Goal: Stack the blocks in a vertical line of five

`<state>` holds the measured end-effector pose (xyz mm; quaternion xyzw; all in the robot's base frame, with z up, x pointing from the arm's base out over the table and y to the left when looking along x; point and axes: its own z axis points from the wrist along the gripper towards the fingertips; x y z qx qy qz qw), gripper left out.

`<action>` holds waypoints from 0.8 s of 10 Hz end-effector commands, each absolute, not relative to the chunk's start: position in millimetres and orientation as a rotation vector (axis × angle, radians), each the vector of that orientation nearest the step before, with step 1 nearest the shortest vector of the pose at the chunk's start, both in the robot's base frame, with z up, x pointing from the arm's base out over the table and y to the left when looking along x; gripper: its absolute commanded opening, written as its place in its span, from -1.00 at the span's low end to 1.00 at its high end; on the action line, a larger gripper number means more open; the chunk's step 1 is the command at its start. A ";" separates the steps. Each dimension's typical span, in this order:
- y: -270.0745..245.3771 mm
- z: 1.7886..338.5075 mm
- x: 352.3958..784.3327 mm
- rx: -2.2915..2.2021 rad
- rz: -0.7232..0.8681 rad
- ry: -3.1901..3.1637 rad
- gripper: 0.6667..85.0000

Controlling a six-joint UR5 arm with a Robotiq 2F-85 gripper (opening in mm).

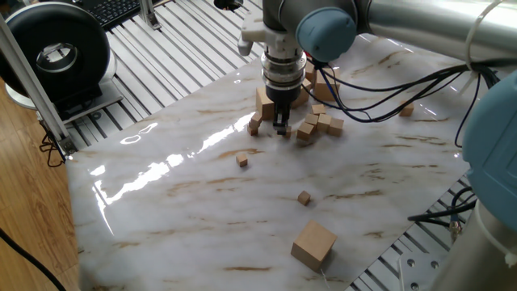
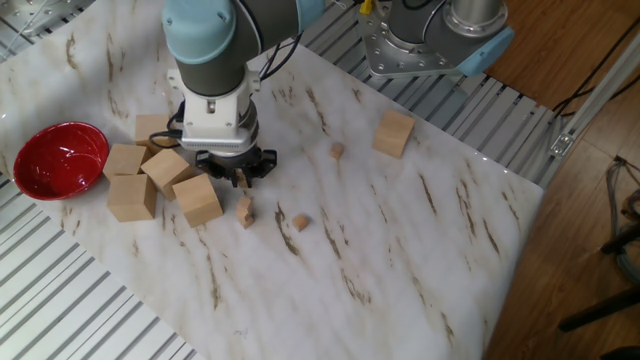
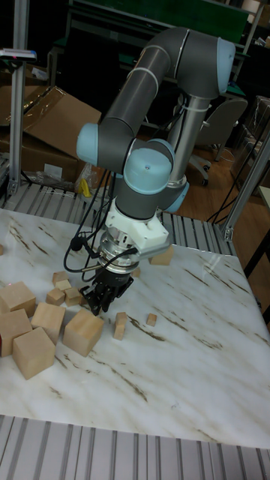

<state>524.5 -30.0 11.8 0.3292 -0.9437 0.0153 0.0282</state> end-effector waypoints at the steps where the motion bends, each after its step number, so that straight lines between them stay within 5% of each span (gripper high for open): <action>1: -27.1 18.3 522.7 0.963 0.023 -2.926 -0.42; 8: -31.8 44.9 523.9 0.828 0.067 -2.942 -0.42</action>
